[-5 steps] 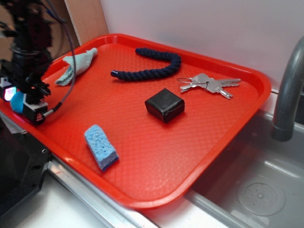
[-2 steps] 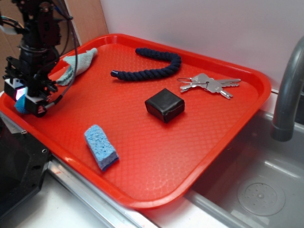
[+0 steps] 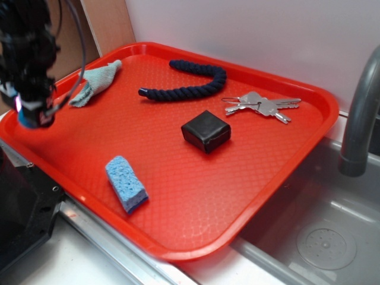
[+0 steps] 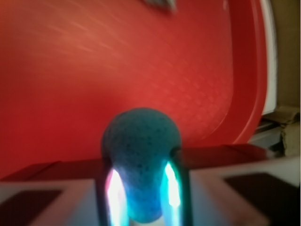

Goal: Grab the blue ball.

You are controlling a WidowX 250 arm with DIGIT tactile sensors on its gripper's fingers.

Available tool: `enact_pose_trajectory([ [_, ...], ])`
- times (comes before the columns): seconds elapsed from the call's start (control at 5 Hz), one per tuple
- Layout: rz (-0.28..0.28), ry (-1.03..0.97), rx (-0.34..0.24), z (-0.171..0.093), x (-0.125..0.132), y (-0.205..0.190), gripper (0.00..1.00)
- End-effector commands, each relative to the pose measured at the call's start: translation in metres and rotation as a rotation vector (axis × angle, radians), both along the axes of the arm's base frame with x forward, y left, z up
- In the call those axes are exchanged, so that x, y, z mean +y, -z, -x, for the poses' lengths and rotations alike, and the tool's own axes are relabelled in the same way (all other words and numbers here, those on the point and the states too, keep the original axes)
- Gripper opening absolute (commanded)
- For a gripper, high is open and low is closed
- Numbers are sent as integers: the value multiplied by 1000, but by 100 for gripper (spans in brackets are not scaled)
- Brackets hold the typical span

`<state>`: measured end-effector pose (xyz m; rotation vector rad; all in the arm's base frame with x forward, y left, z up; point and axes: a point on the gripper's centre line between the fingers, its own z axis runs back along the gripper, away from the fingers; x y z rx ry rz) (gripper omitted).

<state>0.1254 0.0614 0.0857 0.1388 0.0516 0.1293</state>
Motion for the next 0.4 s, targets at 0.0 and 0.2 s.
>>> enact_pose_trajectory([
  [0.0, 14, -120, -201, -26, -61, -106, 0],
  [0.2, 17, -173, -196, -48, -60, -118, 0],
])
